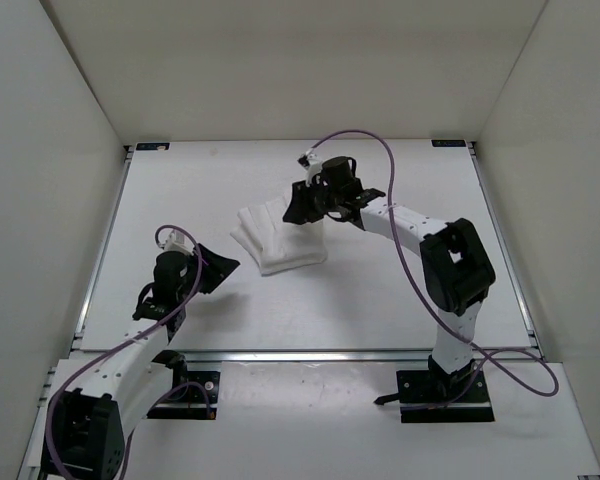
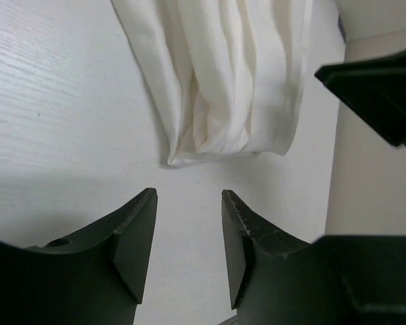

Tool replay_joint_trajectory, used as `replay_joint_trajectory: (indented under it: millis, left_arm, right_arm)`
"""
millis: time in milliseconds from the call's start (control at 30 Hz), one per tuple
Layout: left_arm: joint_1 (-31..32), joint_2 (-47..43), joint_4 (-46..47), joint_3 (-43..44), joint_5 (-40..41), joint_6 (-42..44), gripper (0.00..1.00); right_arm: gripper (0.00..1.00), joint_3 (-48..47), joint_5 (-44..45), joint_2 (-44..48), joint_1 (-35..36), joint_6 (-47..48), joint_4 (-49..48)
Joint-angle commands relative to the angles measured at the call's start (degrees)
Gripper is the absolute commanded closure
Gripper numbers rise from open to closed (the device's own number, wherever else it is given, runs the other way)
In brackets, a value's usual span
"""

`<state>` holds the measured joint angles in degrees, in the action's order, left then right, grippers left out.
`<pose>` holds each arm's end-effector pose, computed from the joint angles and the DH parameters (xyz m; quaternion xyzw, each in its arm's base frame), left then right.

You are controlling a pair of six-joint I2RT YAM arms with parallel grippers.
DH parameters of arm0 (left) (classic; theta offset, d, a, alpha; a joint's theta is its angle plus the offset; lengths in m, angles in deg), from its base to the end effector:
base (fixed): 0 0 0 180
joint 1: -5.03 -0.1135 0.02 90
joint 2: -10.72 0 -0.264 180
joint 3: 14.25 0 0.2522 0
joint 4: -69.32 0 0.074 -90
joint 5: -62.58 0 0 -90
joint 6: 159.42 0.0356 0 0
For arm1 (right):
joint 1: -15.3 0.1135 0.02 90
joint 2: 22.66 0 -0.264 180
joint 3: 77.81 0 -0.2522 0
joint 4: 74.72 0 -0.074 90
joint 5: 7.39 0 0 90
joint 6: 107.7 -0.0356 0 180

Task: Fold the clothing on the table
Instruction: Fold the skirt

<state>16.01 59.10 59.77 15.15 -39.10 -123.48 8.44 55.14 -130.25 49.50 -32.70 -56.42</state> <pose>0.1741 -0.0411 0.1768 -0.2656 0.8145 -0.3471 0.3817 0.3498 0.2576 0.2487 -0.2550 0.8191 0.3846 0.3408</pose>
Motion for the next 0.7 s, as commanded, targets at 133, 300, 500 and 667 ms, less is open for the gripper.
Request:
replay_joint_trajectory:
  millis: [133,300,500,667]
  left_arm:
    - [-3.0,-7.5,-14.3,4.6,-2.0,6.5,0.46]
    - [-3.8,-6.7,-17.0,7.3,-6.0,10.2,0.5]
    - [-2.6,-1.1,-17.2,8.5,-12.9,13.6,0.5]
    - [-4.2,-3.0,-18.6,8.8,-14.4,14.8,0.01]
  right_arm:
    - [0.76,6.6,7.2,-6.5,-2.6,-9.8,-6.0]
    - [0.75,15.0,17.9,-4.0,1.5,-16.5,-7.1]
    - [0.7,23.4,18.7,0.1,3.6,-19.9,-13.1]
    - [0.55,21.2,16.4,8.1,2.4,-15.3,-9.5]
